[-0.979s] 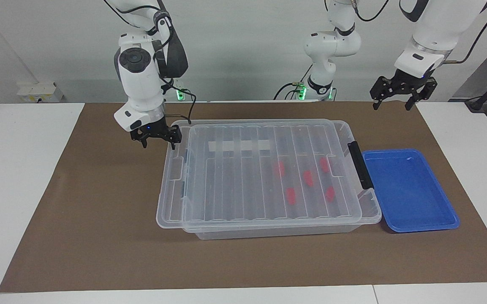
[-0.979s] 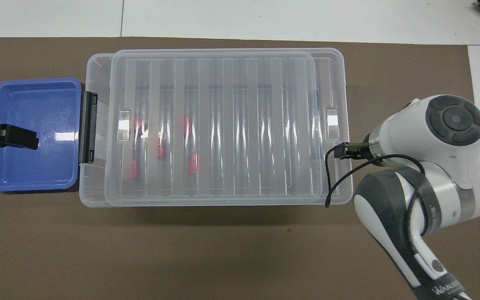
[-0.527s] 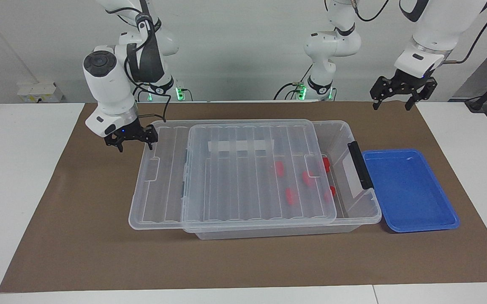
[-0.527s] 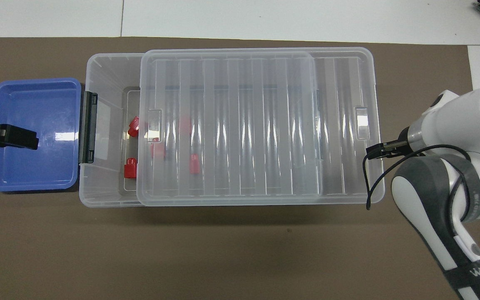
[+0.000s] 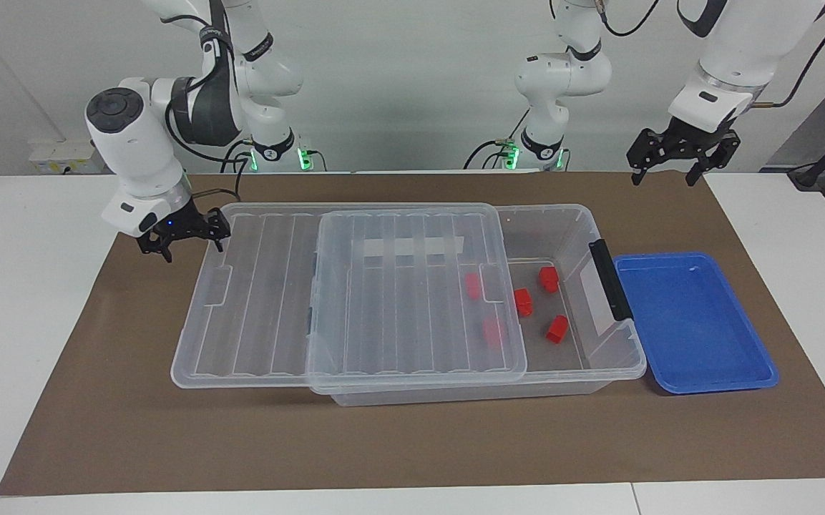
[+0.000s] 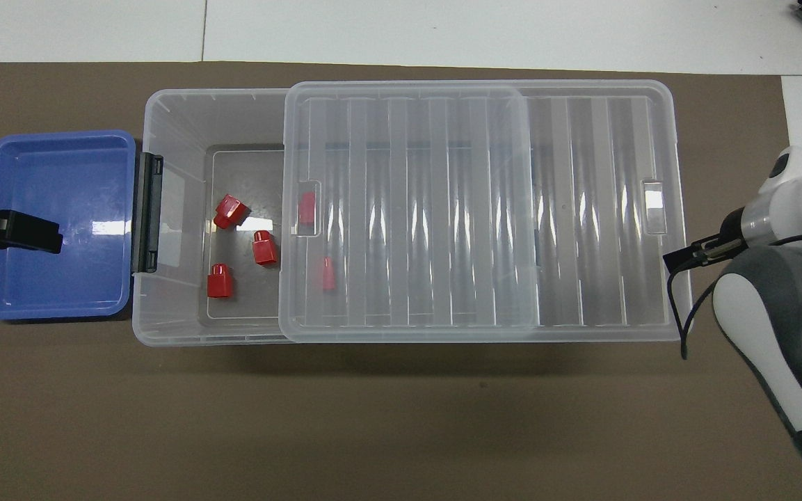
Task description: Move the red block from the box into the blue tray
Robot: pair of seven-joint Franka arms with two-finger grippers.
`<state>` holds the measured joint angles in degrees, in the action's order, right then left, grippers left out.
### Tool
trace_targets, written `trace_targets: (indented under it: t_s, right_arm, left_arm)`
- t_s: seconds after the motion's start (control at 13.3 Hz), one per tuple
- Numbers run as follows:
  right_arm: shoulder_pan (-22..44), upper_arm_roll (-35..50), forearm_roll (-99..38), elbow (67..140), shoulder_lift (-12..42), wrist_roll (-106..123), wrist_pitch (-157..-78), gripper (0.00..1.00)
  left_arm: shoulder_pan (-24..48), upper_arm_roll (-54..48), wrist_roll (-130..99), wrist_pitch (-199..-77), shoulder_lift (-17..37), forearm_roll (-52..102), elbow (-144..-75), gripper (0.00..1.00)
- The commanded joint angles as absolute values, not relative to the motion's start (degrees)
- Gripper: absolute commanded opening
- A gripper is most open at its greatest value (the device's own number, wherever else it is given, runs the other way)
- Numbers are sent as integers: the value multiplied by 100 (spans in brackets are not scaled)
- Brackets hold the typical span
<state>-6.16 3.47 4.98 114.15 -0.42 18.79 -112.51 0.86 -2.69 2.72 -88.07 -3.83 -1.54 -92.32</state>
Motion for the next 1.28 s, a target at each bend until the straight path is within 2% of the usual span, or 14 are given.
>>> trace_targets:
  t_s: [0.0,0.15,0.38,0.45,0.6,0.83,1.05,1.21]
  right_arm:
    - [-773,396,589,11584,-176,2285,-11338,100]
    - [-773,396,580,11575,-176,2259,-11329,100]
    - [-747,396,545,11505,-167,2215,-11277,100]
    - [-704,396,484,11470,-202,2154,-11259,100]
    - [-677,404,483,11373,-281,1769,-11171,100]
    - [-650,413,475,11373,-535,1083,-11057,100]
    - [-519,413,466,11321,-755,319,-10987,100]
    - [-396,413,440,10962,-739,54,-10619,100]
  left_arm:
    - [-307,-264,98,-8745,-492,-141,-9316,100]
    - [-544,-228,-576,-9417,-536,-185,-9560,100]
    - [-10,-255,-1696,-11263,-1105,-185,-11130,100]
    - [43,-290,-1844,-11381,-1134,-185,-11179,100]
    - [420,-395,-2555,-11120,-889,-184,-10637,100]
    - [1043,-387,-2706,-11145,-853,-115,-10697,100]
    - [1335,-387,-2803,-11441,-537,-123,-10863,100]
    - [1511,-395,-2708,-11959,-422,-132,-11352,100]
